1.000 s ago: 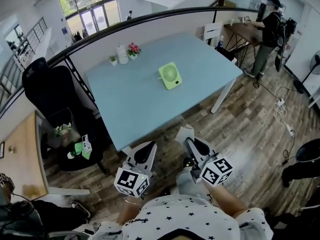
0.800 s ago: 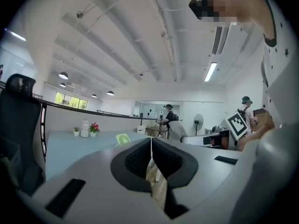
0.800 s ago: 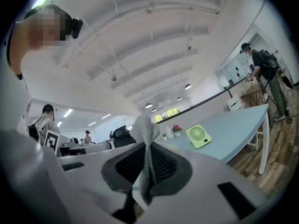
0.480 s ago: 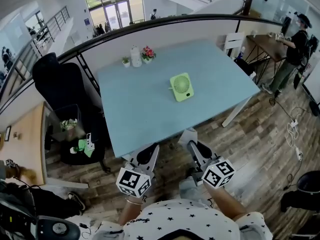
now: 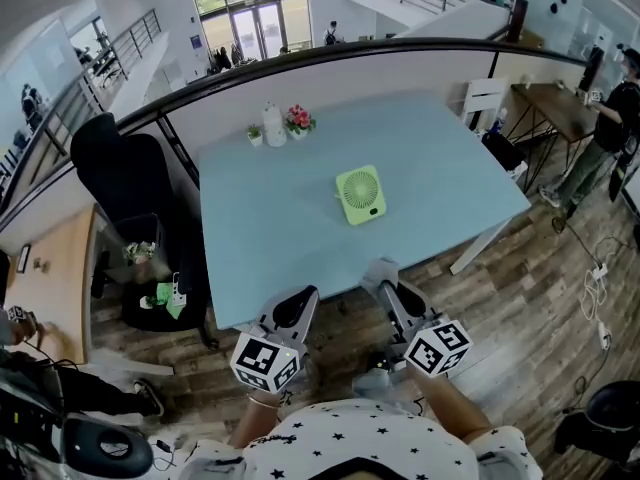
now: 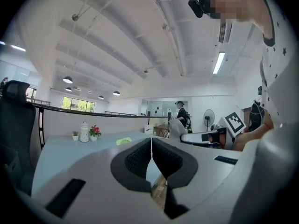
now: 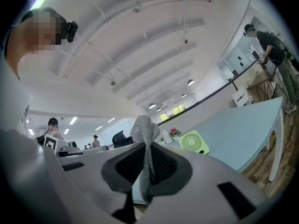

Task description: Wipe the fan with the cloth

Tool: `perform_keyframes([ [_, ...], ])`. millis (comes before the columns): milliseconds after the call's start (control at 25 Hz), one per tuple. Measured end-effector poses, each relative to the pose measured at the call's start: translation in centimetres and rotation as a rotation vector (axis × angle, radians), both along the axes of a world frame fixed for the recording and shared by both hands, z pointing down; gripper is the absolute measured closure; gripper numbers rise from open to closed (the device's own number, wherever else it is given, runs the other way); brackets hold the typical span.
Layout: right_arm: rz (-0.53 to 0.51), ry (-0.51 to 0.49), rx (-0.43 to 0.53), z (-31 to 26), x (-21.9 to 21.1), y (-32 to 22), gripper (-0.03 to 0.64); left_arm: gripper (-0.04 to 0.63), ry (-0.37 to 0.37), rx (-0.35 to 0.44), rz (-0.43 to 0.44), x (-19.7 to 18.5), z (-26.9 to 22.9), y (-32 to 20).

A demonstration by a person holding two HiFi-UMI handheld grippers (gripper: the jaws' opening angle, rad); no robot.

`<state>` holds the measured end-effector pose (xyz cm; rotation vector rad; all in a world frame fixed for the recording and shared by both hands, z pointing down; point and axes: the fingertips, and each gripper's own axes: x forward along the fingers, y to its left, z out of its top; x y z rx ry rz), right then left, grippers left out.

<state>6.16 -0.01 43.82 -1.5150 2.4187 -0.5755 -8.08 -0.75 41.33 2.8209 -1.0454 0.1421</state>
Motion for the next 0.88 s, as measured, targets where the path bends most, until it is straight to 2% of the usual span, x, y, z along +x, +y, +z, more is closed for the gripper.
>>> perform_keyframes([
  [640,-0.063,0.004,0.021,-0.3,7.8,-6.3,0.592,0.563,-0.016,0.028,-0.062,8.5,-0.9,-5.3],
  [880,-0.097,0.028,0.008,0.6,8.6,-8.8,0.592,0.563,-0.01,0.01,-0.094,9.2,0.0,-6.6],
])
